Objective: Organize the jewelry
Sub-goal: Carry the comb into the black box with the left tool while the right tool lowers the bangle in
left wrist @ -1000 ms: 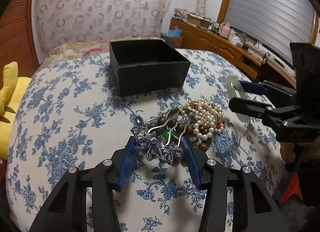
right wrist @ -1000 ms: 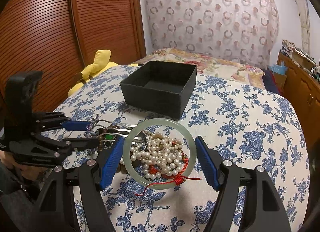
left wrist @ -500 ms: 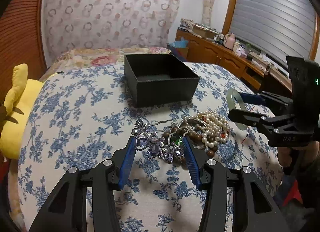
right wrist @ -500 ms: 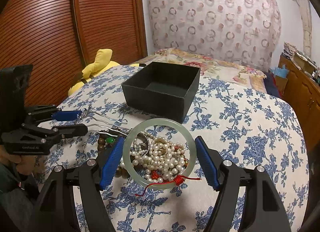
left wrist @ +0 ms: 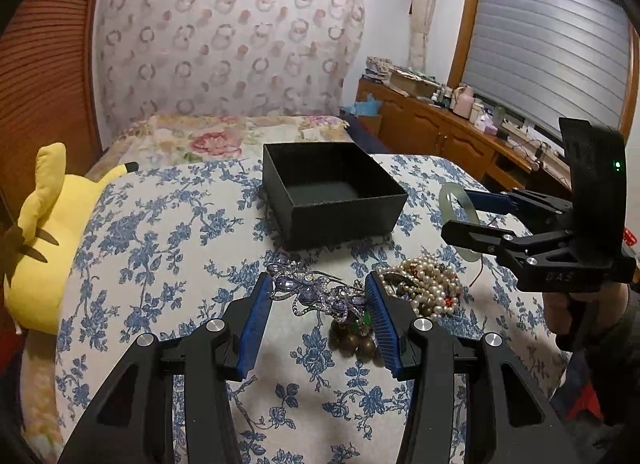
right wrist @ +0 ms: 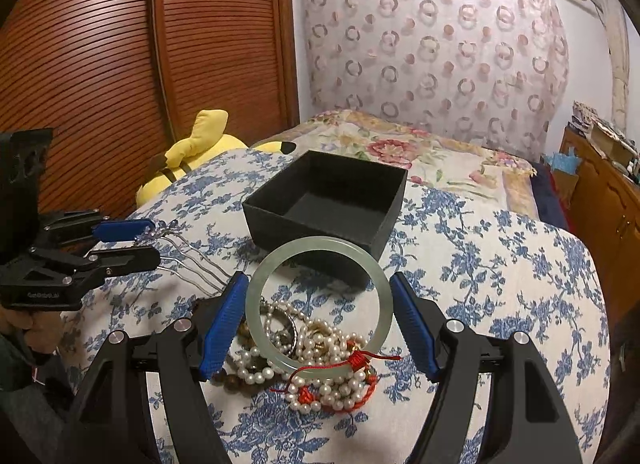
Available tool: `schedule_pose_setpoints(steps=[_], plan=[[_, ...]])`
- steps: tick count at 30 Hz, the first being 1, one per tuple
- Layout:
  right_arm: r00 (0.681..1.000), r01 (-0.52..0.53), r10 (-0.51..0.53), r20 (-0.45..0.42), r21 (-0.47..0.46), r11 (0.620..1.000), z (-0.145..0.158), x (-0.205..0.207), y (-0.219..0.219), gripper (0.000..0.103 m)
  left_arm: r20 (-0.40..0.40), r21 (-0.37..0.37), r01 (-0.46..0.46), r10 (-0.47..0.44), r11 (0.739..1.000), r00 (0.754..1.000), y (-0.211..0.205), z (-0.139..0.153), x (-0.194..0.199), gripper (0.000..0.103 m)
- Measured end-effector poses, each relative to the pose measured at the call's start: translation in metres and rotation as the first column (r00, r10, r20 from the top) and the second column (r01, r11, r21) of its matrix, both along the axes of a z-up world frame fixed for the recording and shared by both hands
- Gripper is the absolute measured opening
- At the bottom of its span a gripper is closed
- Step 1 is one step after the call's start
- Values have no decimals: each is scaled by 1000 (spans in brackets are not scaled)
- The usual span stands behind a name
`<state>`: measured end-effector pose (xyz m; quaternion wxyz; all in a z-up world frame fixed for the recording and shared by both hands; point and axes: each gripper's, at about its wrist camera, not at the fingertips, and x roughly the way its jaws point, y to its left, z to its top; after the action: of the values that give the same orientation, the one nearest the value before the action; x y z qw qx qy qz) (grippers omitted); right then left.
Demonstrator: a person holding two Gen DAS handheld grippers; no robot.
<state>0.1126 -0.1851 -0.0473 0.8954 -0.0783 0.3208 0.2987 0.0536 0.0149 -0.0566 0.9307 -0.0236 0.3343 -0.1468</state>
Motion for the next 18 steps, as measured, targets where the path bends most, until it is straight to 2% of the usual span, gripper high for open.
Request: schedule_pose_setpoints(steps=[12, 18], plan=[[999, 30, -31, 26, 20, 999, 11, 7, -12, 74, 79, 3, 22, -23, 1000, 997, -11, 32, 12, 45], [998, 43, -44, 36, 25, 999, 15, 14, -18, 74, 102, 8, 32, -32, 999, 994, -19, 48, 36, 45]])
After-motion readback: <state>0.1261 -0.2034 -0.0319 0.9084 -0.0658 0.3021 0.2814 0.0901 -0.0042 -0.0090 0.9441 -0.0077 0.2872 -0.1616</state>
